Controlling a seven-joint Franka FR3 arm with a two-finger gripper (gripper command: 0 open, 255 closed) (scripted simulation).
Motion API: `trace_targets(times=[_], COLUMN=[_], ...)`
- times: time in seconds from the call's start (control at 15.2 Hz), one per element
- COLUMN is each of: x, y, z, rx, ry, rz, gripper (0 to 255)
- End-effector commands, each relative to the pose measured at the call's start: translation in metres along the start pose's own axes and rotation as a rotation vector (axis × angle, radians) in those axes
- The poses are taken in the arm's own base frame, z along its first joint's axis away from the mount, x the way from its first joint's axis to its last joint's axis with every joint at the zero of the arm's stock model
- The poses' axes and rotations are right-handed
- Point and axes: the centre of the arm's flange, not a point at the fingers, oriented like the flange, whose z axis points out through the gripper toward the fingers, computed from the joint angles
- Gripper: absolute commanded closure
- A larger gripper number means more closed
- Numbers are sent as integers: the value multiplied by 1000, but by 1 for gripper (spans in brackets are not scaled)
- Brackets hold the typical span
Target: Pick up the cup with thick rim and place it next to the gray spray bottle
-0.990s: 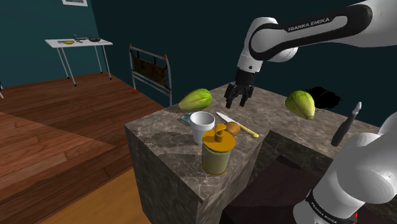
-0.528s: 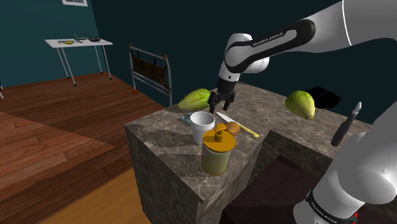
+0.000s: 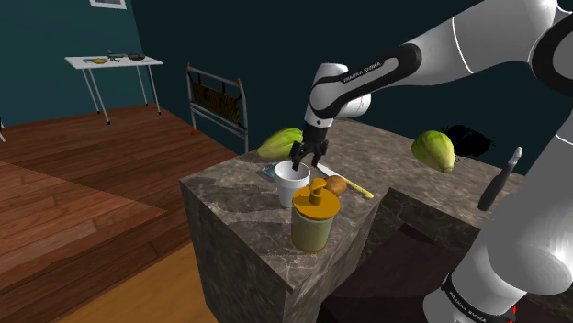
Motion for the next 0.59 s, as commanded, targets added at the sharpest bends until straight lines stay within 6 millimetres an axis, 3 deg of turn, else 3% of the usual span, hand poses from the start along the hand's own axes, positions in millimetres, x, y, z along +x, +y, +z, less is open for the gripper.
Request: trace_targets(times=[0.0,0.07,0.53], x=[0,0,0], y=[0,0,0], z=[11,19,19], rx=[0,0,0], ry=[0,0,0], rz=[0,0,0], gripper=[0,0,0])
